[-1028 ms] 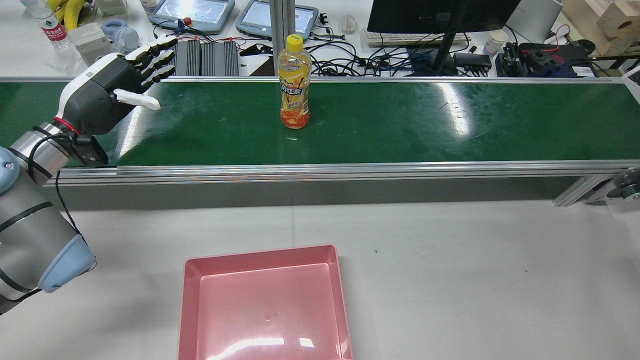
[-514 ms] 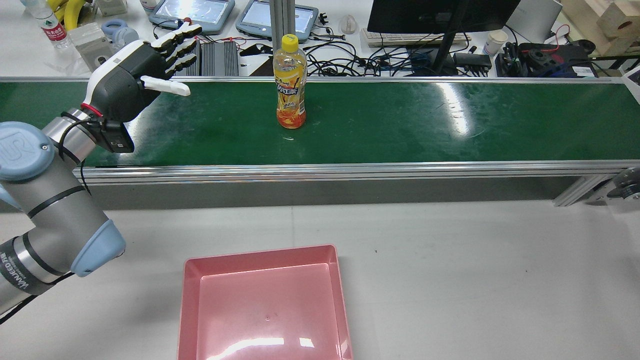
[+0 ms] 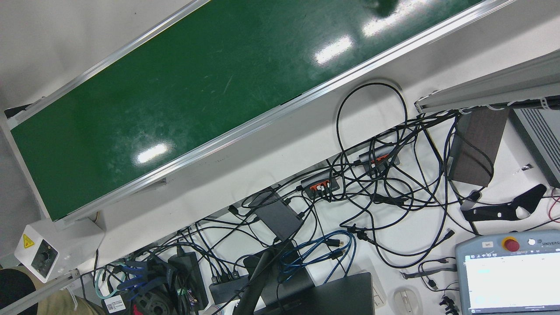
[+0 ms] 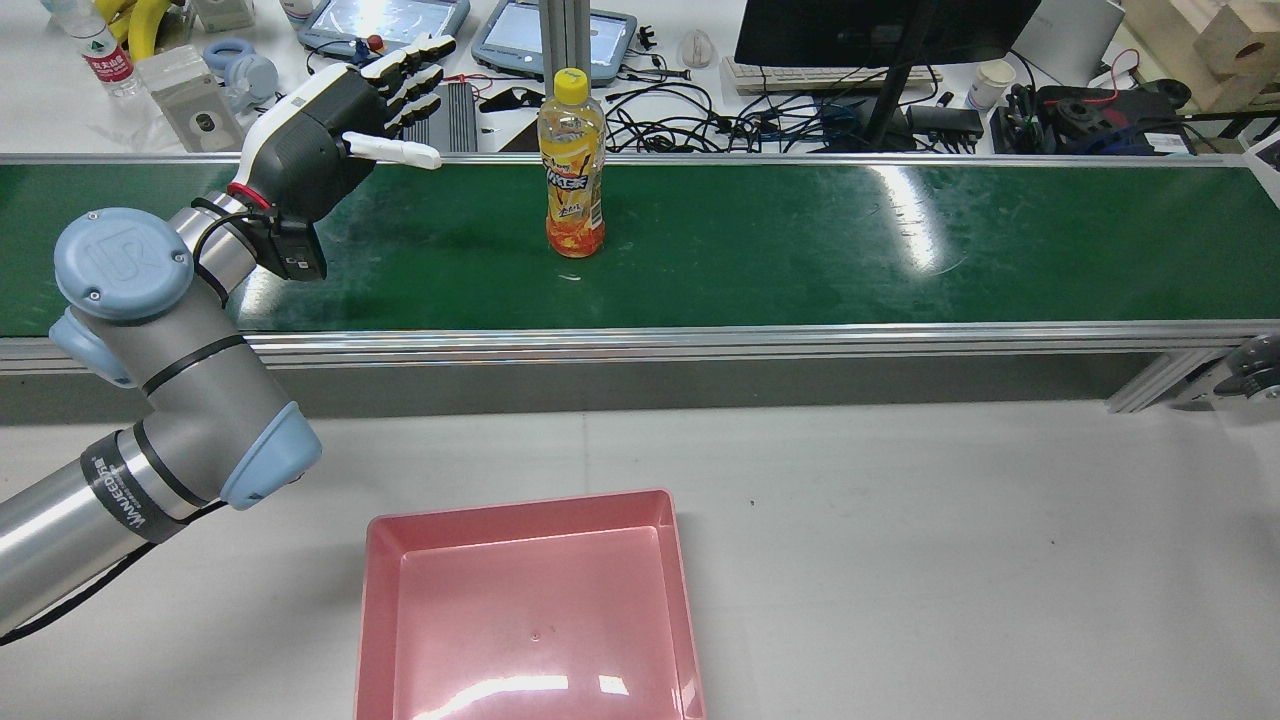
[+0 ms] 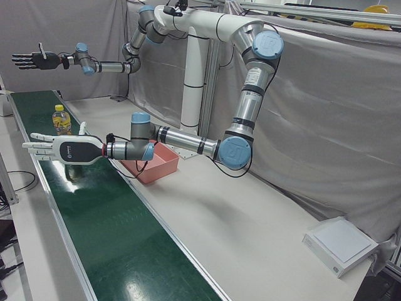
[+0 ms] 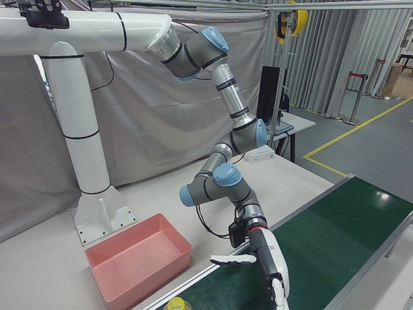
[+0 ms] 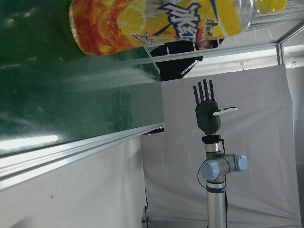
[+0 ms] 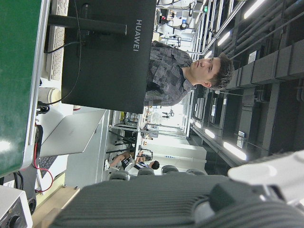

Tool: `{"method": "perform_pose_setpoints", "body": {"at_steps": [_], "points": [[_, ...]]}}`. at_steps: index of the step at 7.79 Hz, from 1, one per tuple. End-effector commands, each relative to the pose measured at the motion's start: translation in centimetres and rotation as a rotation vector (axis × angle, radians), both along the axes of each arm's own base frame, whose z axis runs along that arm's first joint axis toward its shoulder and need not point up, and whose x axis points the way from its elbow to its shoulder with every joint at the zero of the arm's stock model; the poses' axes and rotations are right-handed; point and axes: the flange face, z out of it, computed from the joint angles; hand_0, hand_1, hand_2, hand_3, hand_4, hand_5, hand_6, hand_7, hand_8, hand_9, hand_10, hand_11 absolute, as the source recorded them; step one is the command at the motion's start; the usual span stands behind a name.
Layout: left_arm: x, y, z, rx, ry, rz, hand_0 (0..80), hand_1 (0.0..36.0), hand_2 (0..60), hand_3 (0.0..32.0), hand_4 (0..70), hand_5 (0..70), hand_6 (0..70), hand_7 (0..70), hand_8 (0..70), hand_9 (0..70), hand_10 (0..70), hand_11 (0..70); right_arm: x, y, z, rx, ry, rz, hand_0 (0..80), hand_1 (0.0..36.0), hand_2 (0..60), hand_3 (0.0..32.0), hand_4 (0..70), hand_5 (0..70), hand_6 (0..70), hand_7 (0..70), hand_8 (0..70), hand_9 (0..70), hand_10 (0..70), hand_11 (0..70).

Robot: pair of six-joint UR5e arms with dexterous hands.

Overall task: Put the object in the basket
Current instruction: 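Move the open left hand along the belt toward the juice bottle, then close the left hand fingers around the juice bottle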

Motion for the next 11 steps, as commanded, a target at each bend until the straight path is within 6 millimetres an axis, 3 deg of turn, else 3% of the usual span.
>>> {"method": "perform_pose_setpoints", "body": {"at_steps": [1,5,6,8,9,11], "points": [[2.3,1.0,-0.7,0.011,0.007,0.030,51.5,8.8,0.0,3.0,13.9,10.8,0.0,0.0,5.8,6.0,6.1,10.1,0.0,0.0,0.0,0.000,0.000,0.000,0.0,0.0,0.0,0.0,0.0,0.0,0.0,0.0,0.0,0.0,0.0,0.0],[3.2,1.4,-1.2,0.031,-0.006,0.031,51.2,8.1,0.0,3.0,13.8,10.9,0.0,0.0,6.0,6.4,6.1,10.1,-0.1,0.0,0.0,0.000,0.000,-0.001,0.0,0.0,0.0,0.0,0.0,0.0,0.0,0.0,0.0,0.0,0.0,0.0],[4.2,1.7,-1.6,0.038,0.001,0.044,51.6,9.1,0.0,1.2,14.7,12.5,0.1,0.0,6.6,7.0,6.2,10.2,-0.1,0.0,0.0,0.000,0.000,-0.001,0.0,0.0,0.0,0.0,0.0,0.0,0.0,0.0,0.0,0.0,0.0,0.0],[4.7,1.7,-3.1,0.058,0.021,0.050,53.1,10.6,0.0,0.2,15.4,12.5,0.5,0.0,6.5,7.0,6.2,10.5,-0.1,0.0,0.0,0.001,0.000,-0.001,0.0,0.0,0.0,0.0,0.0,0.0,0.0,0.0,0.0,0.0,0.0,0.0],[4.8,1.6,-3.6,0.077,0.046,0.056,54.3,13.1,0.0,0.0,15.7,12.5,1.0,0.0,6.8,7.5,6.3,10.8,-0.1,0.0,0.0,0.000,0.000,-0.001,0.0,0.0,0.0,0.0,0.0,0.0,0.0,0.0,0.0,0.0,0.0,0.0],[5.3,1.2,-3.6,0.084,0.052,0.059,54.2,13.7,0.0,0.0,15.7,13.5,1.4,0.1,7.2,7.9,6.1,10.5,-0.1,0.0,0.0,0.000,0.000,-0.001,0.0,0.0,0.0,0.0,0.0,0.0,0.0,0.0,0.0,0.0,0.0,0.0]]}}
